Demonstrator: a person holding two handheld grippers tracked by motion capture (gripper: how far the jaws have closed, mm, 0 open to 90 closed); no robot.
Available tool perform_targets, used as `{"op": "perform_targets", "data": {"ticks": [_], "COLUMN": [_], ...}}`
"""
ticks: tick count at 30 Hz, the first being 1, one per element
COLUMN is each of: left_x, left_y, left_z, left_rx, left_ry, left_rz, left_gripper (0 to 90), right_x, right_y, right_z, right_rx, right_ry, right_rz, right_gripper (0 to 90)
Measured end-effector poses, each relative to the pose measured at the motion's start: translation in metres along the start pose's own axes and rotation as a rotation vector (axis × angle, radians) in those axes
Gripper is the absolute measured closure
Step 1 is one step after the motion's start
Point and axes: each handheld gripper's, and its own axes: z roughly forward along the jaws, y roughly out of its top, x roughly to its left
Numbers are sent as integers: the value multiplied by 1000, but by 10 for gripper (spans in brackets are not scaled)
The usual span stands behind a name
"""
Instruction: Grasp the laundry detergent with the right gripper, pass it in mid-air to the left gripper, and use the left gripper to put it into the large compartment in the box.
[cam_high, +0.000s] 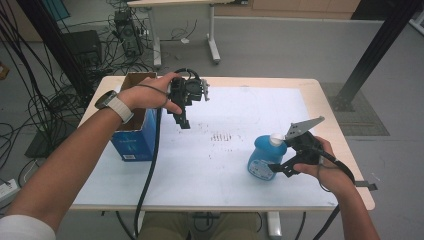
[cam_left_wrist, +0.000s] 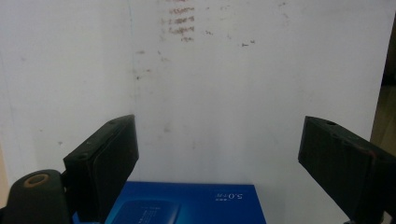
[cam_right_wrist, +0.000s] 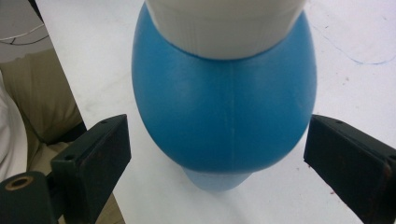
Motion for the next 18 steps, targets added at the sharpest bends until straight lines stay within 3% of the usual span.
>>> {"op": "perform_targets", "data": {"ticks": [18], "left_x": [0], "left_y": [-1], "left_z": [0], "left_rx": [1], "left_ry": [1], "left_rz": [-2], "left_gripper": [124], "right_x": [0], "right_y": [0], "right_z": [0], "right_rx": [-2], "right_ry": [-2], "right_rz": [-3], "right_gripper": [76]}}
